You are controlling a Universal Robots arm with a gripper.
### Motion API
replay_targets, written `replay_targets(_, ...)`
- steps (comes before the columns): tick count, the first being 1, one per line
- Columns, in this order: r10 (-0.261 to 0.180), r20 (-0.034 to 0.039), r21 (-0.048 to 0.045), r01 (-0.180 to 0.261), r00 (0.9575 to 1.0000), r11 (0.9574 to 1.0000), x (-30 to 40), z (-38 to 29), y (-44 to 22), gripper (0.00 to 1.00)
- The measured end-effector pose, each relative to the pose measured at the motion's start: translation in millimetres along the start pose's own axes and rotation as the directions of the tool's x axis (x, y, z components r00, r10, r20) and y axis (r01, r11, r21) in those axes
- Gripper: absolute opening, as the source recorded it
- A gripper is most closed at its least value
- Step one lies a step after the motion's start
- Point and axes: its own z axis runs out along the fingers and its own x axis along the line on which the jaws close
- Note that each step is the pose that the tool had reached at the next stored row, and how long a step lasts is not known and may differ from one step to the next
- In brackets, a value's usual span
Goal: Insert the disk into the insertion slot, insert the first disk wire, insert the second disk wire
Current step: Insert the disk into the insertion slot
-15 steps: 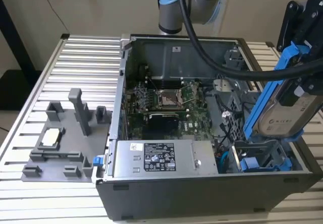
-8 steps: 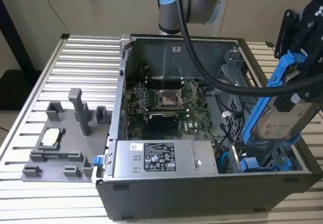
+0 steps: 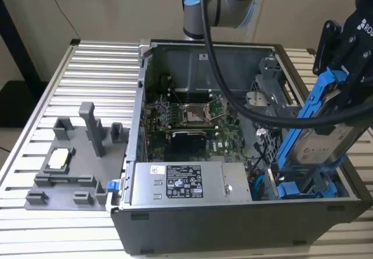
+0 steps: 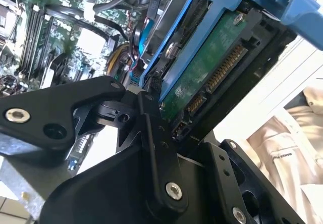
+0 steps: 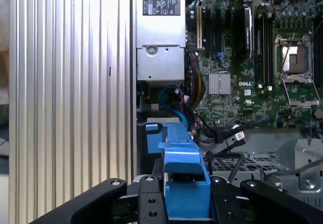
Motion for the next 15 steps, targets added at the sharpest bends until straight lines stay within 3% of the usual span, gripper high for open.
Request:
replay_targets(9, -0.002, 0.0119, 0.0, 0.002, 0.9999, 1.0, 0.1, 10.3, -0.8, 0.33)
replay_targets(15, -0.019, 0.0112, 0.0001, 0.019, 0.9998, 0.9998, 0.3, 14.6, -1.3, 0.33)
